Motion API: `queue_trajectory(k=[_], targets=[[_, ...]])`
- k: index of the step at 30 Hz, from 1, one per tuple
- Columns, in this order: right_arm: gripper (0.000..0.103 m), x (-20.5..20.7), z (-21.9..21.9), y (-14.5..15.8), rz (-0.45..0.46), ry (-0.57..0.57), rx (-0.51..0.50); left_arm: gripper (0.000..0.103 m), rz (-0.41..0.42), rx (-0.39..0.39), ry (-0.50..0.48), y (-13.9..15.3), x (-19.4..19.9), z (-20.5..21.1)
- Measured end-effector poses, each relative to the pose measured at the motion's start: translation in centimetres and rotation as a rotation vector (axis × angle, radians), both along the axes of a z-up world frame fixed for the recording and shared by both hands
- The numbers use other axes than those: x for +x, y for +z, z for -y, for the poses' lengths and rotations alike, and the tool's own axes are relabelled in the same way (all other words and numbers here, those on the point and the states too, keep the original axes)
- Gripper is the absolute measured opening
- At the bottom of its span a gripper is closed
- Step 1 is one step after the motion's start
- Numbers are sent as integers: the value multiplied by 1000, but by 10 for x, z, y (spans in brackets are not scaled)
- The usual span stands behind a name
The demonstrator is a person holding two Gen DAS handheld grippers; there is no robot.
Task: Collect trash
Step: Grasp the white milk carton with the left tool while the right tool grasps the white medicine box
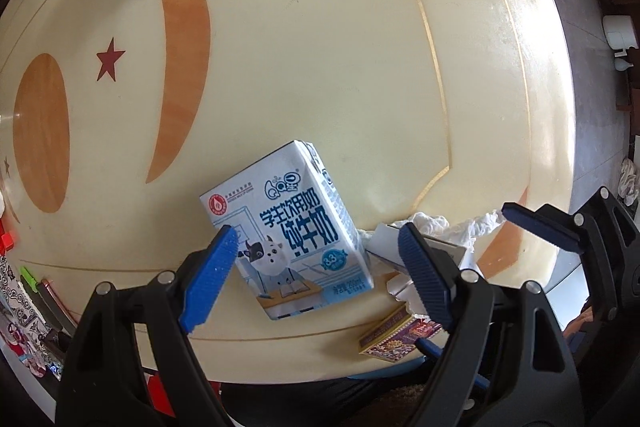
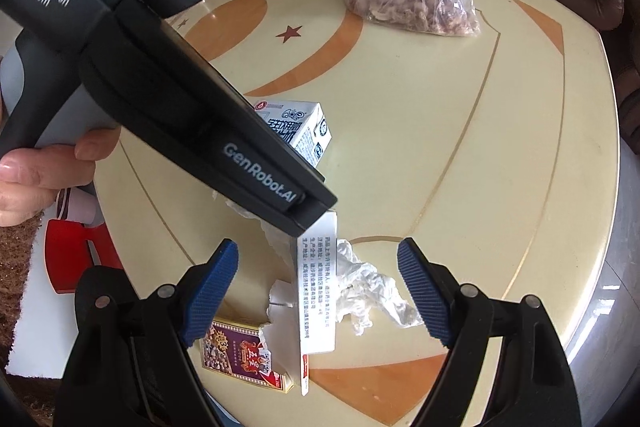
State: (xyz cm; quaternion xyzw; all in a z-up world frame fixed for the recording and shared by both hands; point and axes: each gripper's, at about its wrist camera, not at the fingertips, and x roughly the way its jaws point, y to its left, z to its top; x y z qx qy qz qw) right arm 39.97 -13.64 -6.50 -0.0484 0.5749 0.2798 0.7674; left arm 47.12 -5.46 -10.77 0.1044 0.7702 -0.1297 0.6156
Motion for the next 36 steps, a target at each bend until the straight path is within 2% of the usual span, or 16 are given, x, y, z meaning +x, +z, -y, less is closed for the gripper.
queue_trajectory(k=[2, 4, 5, 12, 15, 20, 25, 28, 30, 33, 36], targets=[[75, 1, -4, -2, 2, 12, 1, 80, -5, -9, 7, 0, 2, -1], [59, 1, -7, -4, -7, 17, 6, 80, -12, -13, 20, -1, 3, -4], [57, 1, -8, -6, -15, 22, 7, 80, -15, -17, 25, -1, 4, -6], [57, -2, -16, -14, -13, 41, -18, 80, -25, -22, 42, -3, 3, -15], [57, -2, -15, -16, -12, 42, -21, 80, -24, -56, 64, 0, 3, -21], [57, -1, -13, -20, -24, 39, -16, 81, -11, -50, 87, 0, 3, -33], [57, 1, -13, -22, -24, 37, -15, 84, -38, -51, 110, -14, 4, -37], [57, 0, -13, -23, -24, 37, -14, 84, -40, -34, 92, -21, 4, -30], [54, -1, -15, -24, -23, 39, -17, 84, -43, -18, 91, -27, 5, -24], [37, -2, -14, -24, -26, 38, -4, 83, -24, -15, 89, -26, 7, -22], [26, -1, -11, -23, -31, 30, 20, 73, -12, -3, 88, -23, 9, -25]])
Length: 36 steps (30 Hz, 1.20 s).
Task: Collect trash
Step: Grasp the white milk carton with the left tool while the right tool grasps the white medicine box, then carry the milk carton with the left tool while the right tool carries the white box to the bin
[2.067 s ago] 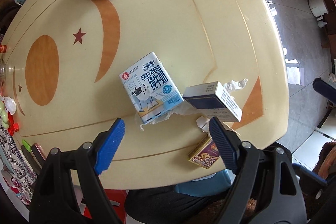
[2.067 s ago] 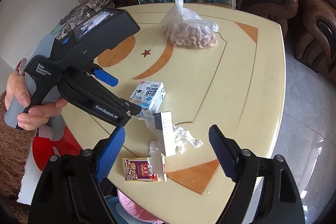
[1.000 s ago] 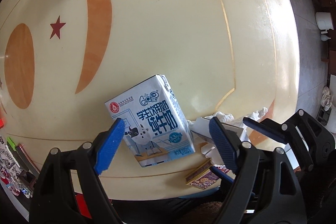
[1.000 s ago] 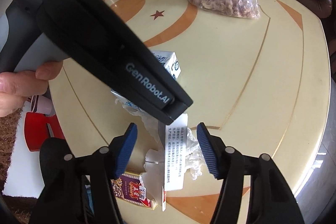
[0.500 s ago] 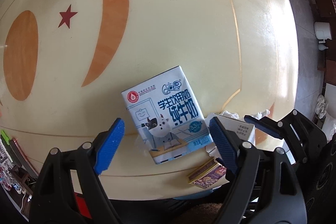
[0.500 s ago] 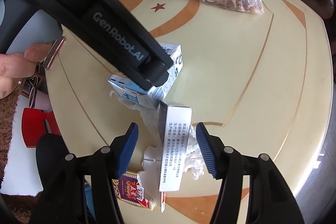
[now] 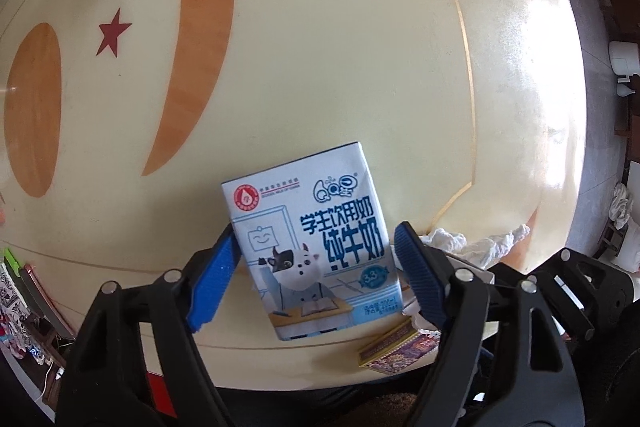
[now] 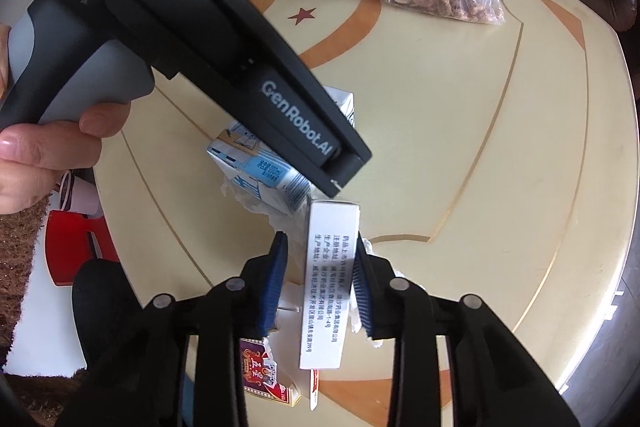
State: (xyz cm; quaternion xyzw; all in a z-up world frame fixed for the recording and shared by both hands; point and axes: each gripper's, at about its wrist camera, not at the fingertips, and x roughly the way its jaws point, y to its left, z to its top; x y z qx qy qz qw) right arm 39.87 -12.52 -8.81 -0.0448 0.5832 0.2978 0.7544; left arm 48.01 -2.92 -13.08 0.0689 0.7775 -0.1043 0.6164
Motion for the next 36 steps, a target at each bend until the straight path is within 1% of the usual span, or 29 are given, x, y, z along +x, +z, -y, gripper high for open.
queue_trajectory(k=[1, 3, 6, 9, 10, 16, 19, 20, 22, 25, 26, 28, 31, 36], targets=[[23, 0, 1, 1, 0, -4, 5, 73, -6, -7, 2, 0, 0, -2], [22, 0, 2, 2, 2, -11, 5, 73, -9, -2, -12, 0, -1, -3], [21, -2, 3, 7, 10, -26, 17, 72, 1, 2, -14, 0, 0, -4], [21, -6, 5, 15, 30, -37, 17, 72, 21, -1, -9, 8, -2, -4], [21, -8, 6, 19, 38, -41, 18, 72, 28, -2, -7, 13, -5, 1], [21, -18, 14, 49, 89, -70, 15, 72, 92, -26, 4, 51, -15, -6], [21, -24, 18, 62, 103, -96, 22, 72, 122, -36, 7, 66, -28, -12], [21, -29, 19, 67, 111, -103, 25, 72, 132, -39, 6, 73, -25, -19], [21, -36, 21, 77, 125, -118, 24, 72, 155, -42, 3, 84, -33, -22], [21, -50, 26, 95, 160, -141, 18, 72, 186, -46, -6, 101, -53, -28], [21, -55, 28, 101, 172, -152, 12, 72, 197, -46, -12, 107, -57, -19], [21, -66, 30, 113, 187, -173, 8, 72, 225, -55, -24, 123, -69, -24], [21, -84, 32, 127, 220, -203, -16, 72, 262, -61, -51, 141, -91, -26], [21, -119, 26, 145, 250, -222, -21, 72, 316, -65, -90, 161, -140, -40]])
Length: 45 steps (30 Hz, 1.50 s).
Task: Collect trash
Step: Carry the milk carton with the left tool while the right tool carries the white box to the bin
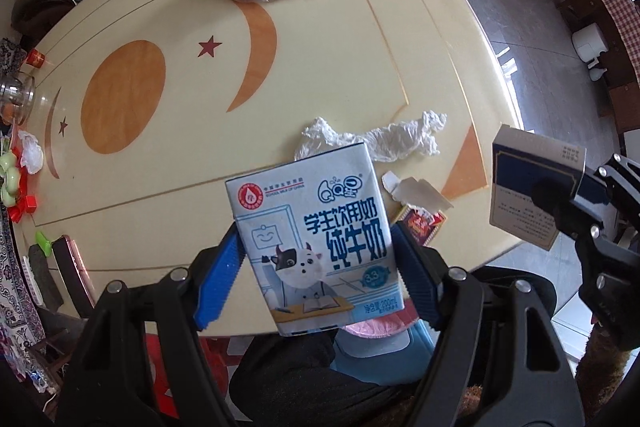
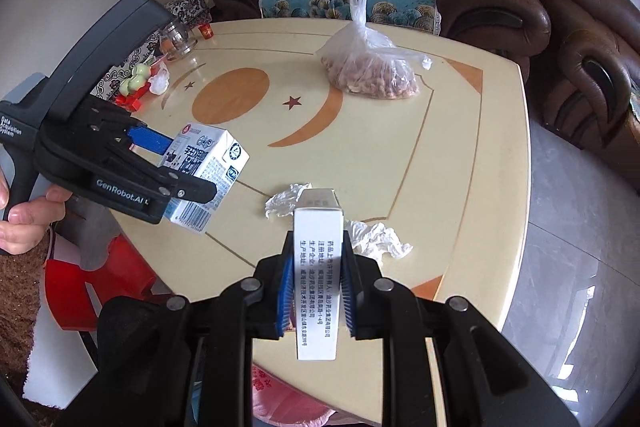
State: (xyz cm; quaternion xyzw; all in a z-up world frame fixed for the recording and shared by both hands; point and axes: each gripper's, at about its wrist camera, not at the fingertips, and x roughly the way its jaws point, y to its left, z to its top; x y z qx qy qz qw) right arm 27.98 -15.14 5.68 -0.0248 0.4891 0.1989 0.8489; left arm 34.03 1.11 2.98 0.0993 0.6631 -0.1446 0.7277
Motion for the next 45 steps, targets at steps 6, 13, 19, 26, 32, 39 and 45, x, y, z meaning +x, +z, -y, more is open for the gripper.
queue_trajectory(k=[6, 13, 19, 26, 32, 39, 45], targets=[[21, -43, -12, 12, 19, -3, -2, 72, 74, -6, -52, 19, -65, -11], [21, -93, -26, 11, 21, -7, -18, 72, 130, -13, -100, 22, -129, -16], [21, -127, -38, -1, -1, 5, -39, 72, 162, -18, -135, 15, -167, -22], [21, -164, -46, -21, -30, 10, -38, 72, 199, -21, -188, -6, -208, -24], [21, -185, -49, -45, -62, -8, -18, 72, 186, -49, -223, -35, -234, -22], [21, -202, -54, -74, -92, -25, -7, 72, 171, -26, -208, -78, -249, -21], [21, -212, -55, -105, -104, -54, -23, 72, 152, -29, -237, -110, -260, -12]])
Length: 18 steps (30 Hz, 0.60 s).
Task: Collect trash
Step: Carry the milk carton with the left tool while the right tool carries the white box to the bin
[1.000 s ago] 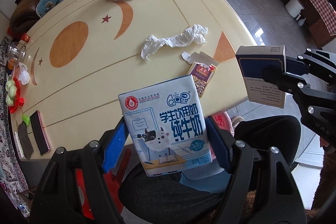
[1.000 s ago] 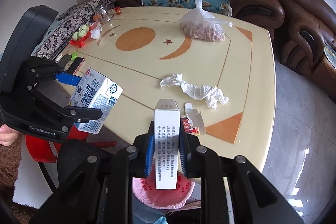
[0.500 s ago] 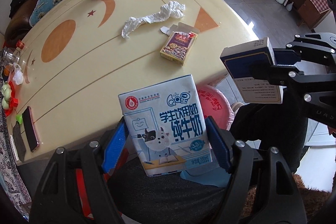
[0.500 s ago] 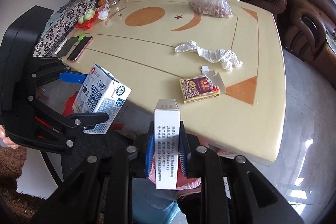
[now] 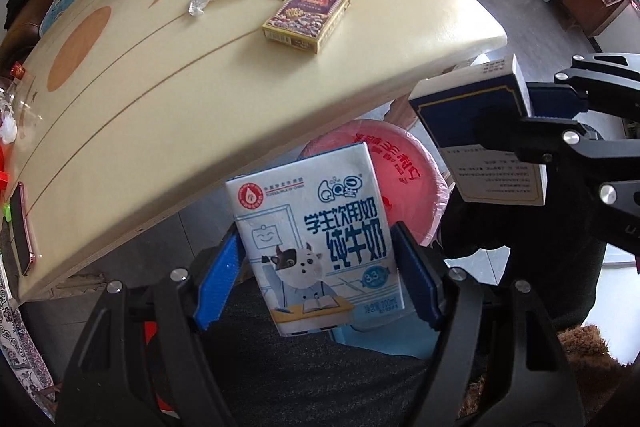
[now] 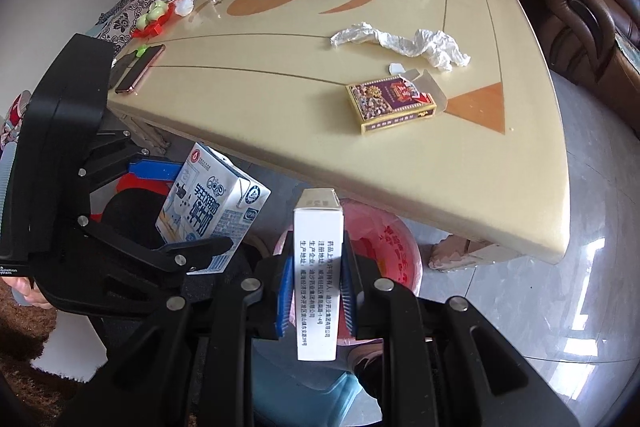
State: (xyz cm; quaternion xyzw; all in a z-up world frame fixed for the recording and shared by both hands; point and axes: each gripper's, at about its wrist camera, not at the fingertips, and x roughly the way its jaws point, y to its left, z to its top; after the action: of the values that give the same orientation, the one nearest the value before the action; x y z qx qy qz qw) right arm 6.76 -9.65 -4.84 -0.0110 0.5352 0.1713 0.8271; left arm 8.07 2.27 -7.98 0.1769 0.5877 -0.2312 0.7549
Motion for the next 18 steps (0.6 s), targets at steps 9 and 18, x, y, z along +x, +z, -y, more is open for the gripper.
queue_trajectory(k=[9, 18], targets=[[21, -9, 6, -51, -31, -56, -7, 72, -15, 41, -8, -54, -6, 12], [21, -11, 23, -113, -82, -154, 1, 72, -106, 50, -37, -123, -7, 31]])
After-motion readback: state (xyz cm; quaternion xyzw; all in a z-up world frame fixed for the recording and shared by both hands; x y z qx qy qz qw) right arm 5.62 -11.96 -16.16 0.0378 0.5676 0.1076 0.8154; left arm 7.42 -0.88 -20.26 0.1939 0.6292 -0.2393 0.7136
